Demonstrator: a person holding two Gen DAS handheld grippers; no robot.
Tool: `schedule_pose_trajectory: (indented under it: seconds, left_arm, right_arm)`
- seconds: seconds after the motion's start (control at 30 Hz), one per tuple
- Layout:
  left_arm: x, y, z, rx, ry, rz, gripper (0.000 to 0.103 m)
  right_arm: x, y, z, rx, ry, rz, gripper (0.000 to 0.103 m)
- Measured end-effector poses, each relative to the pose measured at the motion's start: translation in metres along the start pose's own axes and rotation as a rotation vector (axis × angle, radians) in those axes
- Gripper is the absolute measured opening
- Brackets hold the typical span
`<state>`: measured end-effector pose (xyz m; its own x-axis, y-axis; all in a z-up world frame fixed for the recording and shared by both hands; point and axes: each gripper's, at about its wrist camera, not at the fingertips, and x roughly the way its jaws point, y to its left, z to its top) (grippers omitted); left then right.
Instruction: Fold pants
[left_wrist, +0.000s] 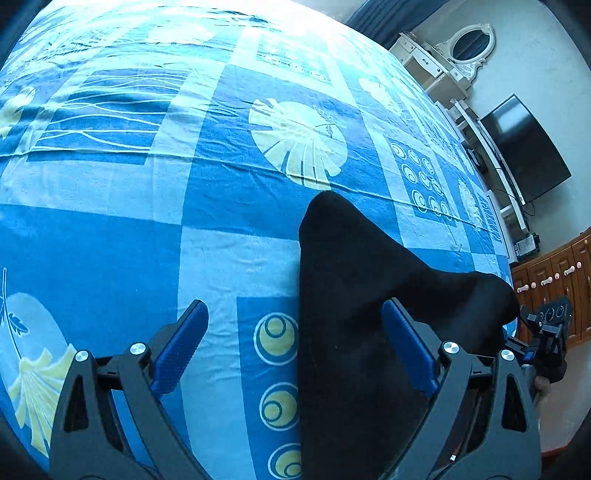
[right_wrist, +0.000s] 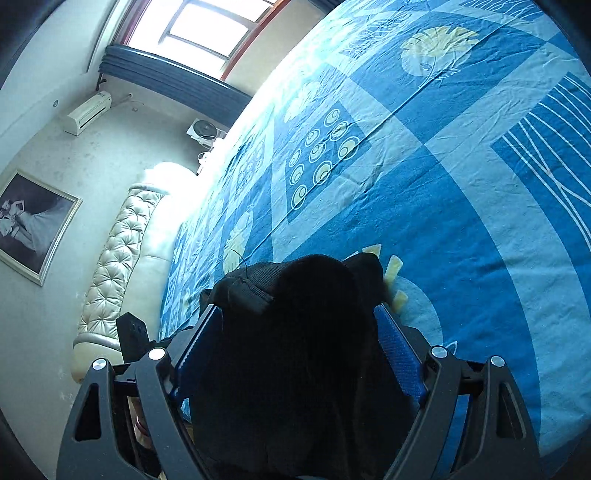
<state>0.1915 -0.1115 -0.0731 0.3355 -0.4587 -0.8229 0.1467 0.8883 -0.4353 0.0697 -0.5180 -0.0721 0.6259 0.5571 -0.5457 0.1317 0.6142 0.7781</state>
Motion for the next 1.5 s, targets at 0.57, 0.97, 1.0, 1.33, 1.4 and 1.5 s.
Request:
schedule_pose_trajectory:
  seconds: [0.57, 0.97, 1.0, 1.33, 1.4, 1.5]
  left_arm:
    - [0.051, -0.017, 0.021, 0.088, 0.021, 0.251, 0.096]
    - [0.029, -0.008, 0.018, 0.083, 0.029, 0.113, 0.099]
    - [0.023, -0.006, 0.013, 0.079, 0.034, 0.087, 0.099]
    - [-0.014, 0.014, -0.067, -0.004, 0.103, -0.152, 0.099]
    - [-0.014, 0.014, -0.078, -0.044, 0.129, -0.217, 0.099]
    - [-0.018, 0.009, -0.093, -0.047, 0.134, -0.244, 0.099]
  right_arm:
    - [0.019, -0.046, 0.005, 0.03, 0.045, -0.032, 0.008]
    - [-0.016, -0.052, -0.005, 0.154, -0.014, 0.131, 0.059]
    - [-0.026, -0.049, -0.008, 0.149, -0.031, 0.128, 0.069]
    - [-0.049, -0.042, -0.058, 0.087, 0.07, 0.142, 0.076]
    - [-0.05, -0.043, -0.061, 0.089, 0.06, 0.157, 0.079]
    - [-0.051, -0.044, -0.06, 0.108, 0.054, 0.177, 0.081]
